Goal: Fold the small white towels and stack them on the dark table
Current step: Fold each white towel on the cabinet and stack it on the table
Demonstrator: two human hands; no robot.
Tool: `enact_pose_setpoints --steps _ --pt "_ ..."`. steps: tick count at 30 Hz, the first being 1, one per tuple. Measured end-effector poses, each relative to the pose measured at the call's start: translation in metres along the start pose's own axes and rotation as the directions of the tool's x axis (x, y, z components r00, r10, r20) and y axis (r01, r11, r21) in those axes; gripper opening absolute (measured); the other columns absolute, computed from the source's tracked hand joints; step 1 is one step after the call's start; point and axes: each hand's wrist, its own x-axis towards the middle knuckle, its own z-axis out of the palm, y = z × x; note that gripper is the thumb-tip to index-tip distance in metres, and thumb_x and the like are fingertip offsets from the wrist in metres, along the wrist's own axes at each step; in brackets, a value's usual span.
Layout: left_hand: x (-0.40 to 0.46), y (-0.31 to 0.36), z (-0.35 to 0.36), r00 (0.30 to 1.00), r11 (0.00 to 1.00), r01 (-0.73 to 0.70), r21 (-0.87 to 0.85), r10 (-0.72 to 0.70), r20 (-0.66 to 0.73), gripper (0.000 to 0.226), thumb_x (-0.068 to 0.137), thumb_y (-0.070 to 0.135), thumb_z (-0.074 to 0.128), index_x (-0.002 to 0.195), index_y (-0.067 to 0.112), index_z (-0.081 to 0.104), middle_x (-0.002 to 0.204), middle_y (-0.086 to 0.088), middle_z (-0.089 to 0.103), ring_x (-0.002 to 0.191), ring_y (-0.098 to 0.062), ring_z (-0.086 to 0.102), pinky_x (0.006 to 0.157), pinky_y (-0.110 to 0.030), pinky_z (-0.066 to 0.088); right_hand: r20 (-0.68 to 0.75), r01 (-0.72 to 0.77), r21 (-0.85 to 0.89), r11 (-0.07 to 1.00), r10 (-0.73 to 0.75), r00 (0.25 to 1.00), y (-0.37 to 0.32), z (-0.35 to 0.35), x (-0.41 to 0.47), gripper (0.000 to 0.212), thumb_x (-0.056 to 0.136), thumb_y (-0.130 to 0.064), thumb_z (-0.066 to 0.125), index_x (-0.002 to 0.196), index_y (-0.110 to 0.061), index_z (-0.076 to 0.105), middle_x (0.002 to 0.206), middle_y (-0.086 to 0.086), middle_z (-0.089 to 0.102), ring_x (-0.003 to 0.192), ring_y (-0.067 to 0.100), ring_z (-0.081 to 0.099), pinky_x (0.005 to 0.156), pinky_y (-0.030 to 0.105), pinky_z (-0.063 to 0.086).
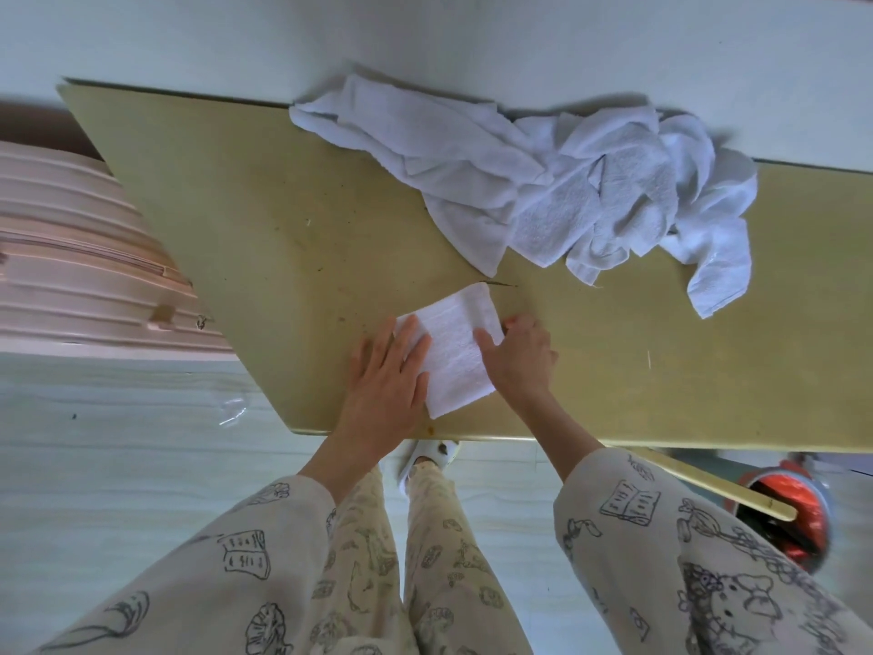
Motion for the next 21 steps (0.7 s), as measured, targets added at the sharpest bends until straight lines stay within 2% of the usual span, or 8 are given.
enact_pose_setpoints --steps 5,9,12,14,16,18,21 --pt "-0.005 -0.009 -0.004 0.999 0.999 0.012 -0.039 -0.011 0.032 0.045 0.088 0.024 0.031 0.130 0.018 0.045 0.144 -0.003 0.041 0.132 -0.029 0.039 0.101 -0.051 0.035 0.132 -0.060 -0.025 0.998 0.063 0.989 -0.009 -0.001 0.000 0.039 0.090 -0.039 0.052 0.113 -0.008 0.054 0.117 0.006 0.055 0.113 0.026 0.047 0.095 0.041 0.036" --pt "-0.008 -0.012 -0.010 0.996 0.996 0.021 -0.086 -0.014 0.089 0.045 0.086 0.024 0.031 0.130 0.019 0.042 0.143 -0.003 0.043 0.130 -0.031 0.042 0.101 -0.051 0.035 0.135 -0.058 0.029 0.998 0.053 0.989 -0.016 -0.005 -0.007 0.035 0.089 -0.030 0.054 0.115 -0.008 0.054 0.122 0.008 0.050 0.115 0.026 0.045 0.095 0.038 0.037" --pt "-0.009 -0.016 -0.014 0.995 0.987 0.018 -0.159 -0.002 0.103 0.042 0.087 0.021 0.031 0.124 0.012 0.050 0.136 -0.010 0.050 0.123 -0.035 0.049 0.096 -0.051 0.044 0.197 -0.078 0.173 0.982 0.043 0.979 -0.018 -0.012 -0.008 0.028 0.087 -0.022 0.057 0.110 -0.006 0.055 0.112 0.009 0.059 0.100 0.023 0.055 0.080 0.032 0.042" --pt "-0.013 -0.018 -0.022 0.995 0.971 0.065 -0.230 -0.046 0.087 0.046 0.089 0.025 0.028 0.123 0.006 0.054 0.132 -0.013 0.053 0.122 -0.034 0.050 0.094 -0.048 0.047 0.260 -0.091 0.237 0.967 0.027 0.965 -0.020 -0.020 -0.008 0.029 0.085 -0.022 0.060 0.109 -0.006 0.056 0.104 0.005 0.061 0.094 0.021 0.056 0.075 0.029 0.041" --pt "-0.022 -0.019 -0.030 0.991 0.951 0.136 -0.276 -0.132 0.032 0.056 0.089 0.032 0.020 0.131 0.006 0.046 0.139 -0.011 0.045 0.131 -0.027 0.041 0.103 -0.040 0.039 0.295 -0.035 0.231 0.972 -0.035 0.955 -0.023 -0.028 -0.008 0.026 0.085 -0.023 0.062 0.105 -0.007 0.059 0.095 0.002 0.060 0.094 0.022 0.057 0.073 0.029 0.039" --pt "-0.040 -0.019 -0.038 0.968 0.910 0.246 -0.333 -0.251 0.028 0.047 0.094 0.026 0.028 0.137 0.009 0.038 0.144 -0.007 0.038 0.137 -0.022 0.030 0.107 -0.037 0.030 0.308 0.082 0.201 0.976 -0.143 0.941 -0.029 -0.038 -0.014 0.017 0.085 -0.021 0.062 0.095 -0.007 0.062 0.087 0.003 0.060 0.082 0.020 0.057 0.067 0.027 0.039" --pt "-0.076 -0.013 -0.055 0.900 0.801 0.342 -0.491 -0.429 -0.073 0.040 0.095 0.013 0.041 0.136 0.012 0.041 0.137 -0.006 0.044 0.131 -0.022 0.038 0.104 -0.034 0.035 0.294 0.276 0.159 0.948 -0.312 0.904 -0.044 -0.049 -0.030 0.014 0.084 -0.017 0.060 0.080 -0.004 0.058 0.075 0.009 0.057 0.067 0.016 0.051 0.057 0.026 0.035"
